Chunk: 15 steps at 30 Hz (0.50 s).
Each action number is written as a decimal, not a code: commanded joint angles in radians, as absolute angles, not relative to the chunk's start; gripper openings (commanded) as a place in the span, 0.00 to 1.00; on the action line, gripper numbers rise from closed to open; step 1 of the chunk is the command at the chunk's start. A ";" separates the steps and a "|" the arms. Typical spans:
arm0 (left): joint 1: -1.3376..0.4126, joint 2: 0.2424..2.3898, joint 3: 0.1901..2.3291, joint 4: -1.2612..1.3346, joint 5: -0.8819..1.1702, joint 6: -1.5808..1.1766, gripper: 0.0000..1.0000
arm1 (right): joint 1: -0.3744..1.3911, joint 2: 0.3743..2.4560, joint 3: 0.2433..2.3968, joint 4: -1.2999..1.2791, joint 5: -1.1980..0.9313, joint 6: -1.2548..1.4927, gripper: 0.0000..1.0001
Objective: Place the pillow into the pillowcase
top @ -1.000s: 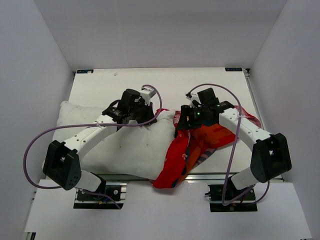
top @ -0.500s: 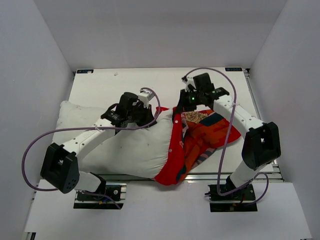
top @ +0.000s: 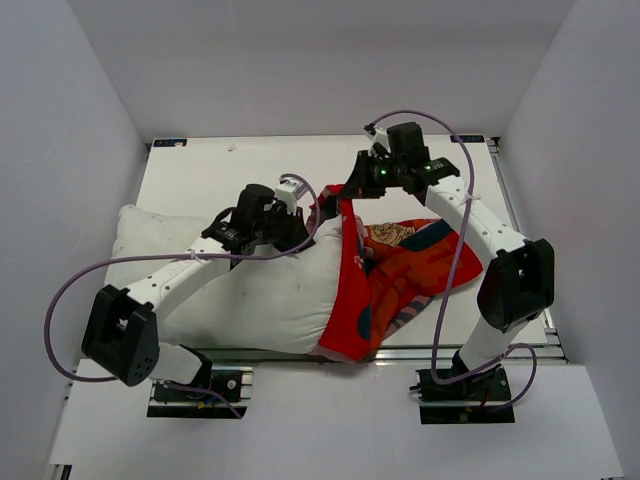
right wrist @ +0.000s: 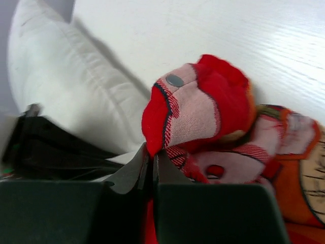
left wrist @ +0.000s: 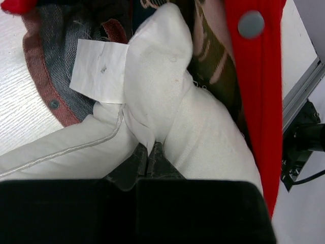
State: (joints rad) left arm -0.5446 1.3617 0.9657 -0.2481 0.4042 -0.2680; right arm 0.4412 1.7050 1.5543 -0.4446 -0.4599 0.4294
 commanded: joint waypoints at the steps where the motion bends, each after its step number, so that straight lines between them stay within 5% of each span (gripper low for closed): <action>1: -0.563 1.428 1.008 -0.275 0.511 -0.281 0.00 | 0.501 1.678 1.557 -0.298 -0.505 0.475 0.00; 15: -0.371 1.578 1.222 -0.066 0.448 -0.391 0.00 | 0.535 1.589 1.680 -0.245 -0.534 0.603 0.00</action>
State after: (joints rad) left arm -0.4335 1.6100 1.1606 -0.2035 0.4347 -0.3237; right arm 0.5365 1.6505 1.6421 -0.3428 -0.5114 0.5377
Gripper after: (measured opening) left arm 0.034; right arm 0.034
